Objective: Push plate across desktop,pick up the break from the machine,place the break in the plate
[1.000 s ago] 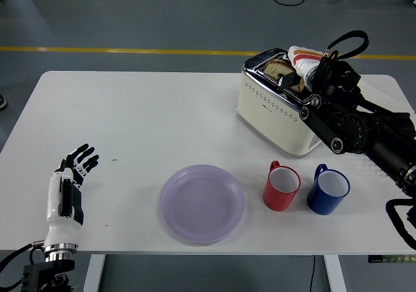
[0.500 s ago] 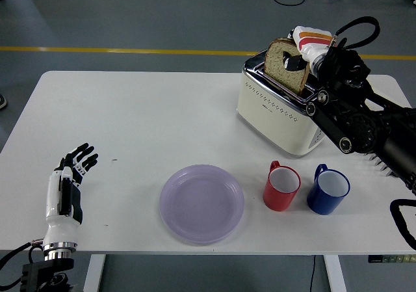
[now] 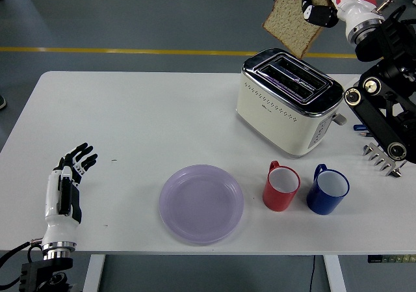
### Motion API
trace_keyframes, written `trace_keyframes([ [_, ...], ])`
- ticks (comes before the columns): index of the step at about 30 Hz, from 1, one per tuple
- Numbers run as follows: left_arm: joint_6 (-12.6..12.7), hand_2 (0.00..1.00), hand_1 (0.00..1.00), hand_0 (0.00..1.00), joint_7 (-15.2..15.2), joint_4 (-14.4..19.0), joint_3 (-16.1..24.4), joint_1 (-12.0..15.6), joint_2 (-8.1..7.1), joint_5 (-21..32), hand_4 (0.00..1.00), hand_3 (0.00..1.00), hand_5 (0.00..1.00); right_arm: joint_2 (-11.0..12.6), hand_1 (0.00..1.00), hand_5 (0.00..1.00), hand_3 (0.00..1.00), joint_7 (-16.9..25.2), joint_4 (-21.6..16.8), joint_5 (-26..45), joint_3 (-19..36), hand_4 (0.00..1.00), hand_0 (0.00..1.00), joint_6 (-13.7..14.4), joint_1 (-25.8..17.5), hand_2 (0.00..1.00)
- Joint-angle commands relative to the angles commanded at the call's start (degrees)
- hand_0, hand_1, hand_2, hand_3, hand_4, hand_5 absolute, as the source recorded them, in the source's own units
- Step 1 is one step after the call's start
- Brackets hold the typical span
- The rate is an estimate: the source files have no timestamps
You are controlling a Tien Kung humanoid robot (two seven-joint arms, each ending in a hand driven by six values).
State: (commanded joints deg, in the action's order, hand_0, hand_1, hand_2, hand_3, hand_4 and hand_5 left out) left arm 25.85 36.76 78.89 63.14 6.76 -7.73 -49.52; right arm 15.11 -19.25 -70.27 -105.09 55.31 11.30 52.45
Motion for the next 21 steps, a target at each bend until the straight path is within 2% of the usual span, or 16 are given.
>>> trace_keyframes([
  [3,0.91,0.768,0.714,0.723,0.22,-0.03,0.16,0.24,0.22,0.40,0.447,0.742,0.978,1.34,0.167,0.002,0.363,0.76,-3.94,6.57,-0.95,0.213,0.186,-1.93,-2.78,0.280],
  [4,1.67,0.788,0.727,0.725,0.22,-0.09,0.55,0.52,0.53,1.00,0.448,0.759,0.975,1.83,0.155,0.002,0.359,0.78,-5.06,9.18,-1.76,0.250,0.161,-3.24,-4.09,0.284],
  [7,2.67,0.788,0.727,0.725,0.22,-0.43,1.70,1.25,1.08,1.70,0.448,0.759,0.975,2.89,0.155,0.002,0.359,0.93,-6.69,16.25,-3.97,0.250,0.161,-6.25,-6.83,0.284],
  [11,2.72,0.784,0.725,0.724,0.22,-1.08,3.05,2.10,1.48,2.19,0.449,0.755,0.974,3.94,0.147,0.002,0.352,1.05,-7.52,25.84,-7.81,0.258,0.138,-9.33,-9.74,0.276],
  [14,2.66,0.784,0.725,0.724,0.22,-1.48,3.73,2.44,1.76,2.38,0.449,0.755,0.974,4.18,0.147,0.002,0.352,1.03,-7.65,29.49,-10.25,0.258,0.138,-10.12,-11.23,0.276],
  [21,3.05,0.783,0.724,0.722,0.22,-2.38,4.47,2.67,2.46,2.81,0.449,0.760,0.972,2.98,0.145,0.002,0.353,0.63,-7.55,35.79,-15.72,0.266,0.134,-11.57,-14.33,0.274],
])
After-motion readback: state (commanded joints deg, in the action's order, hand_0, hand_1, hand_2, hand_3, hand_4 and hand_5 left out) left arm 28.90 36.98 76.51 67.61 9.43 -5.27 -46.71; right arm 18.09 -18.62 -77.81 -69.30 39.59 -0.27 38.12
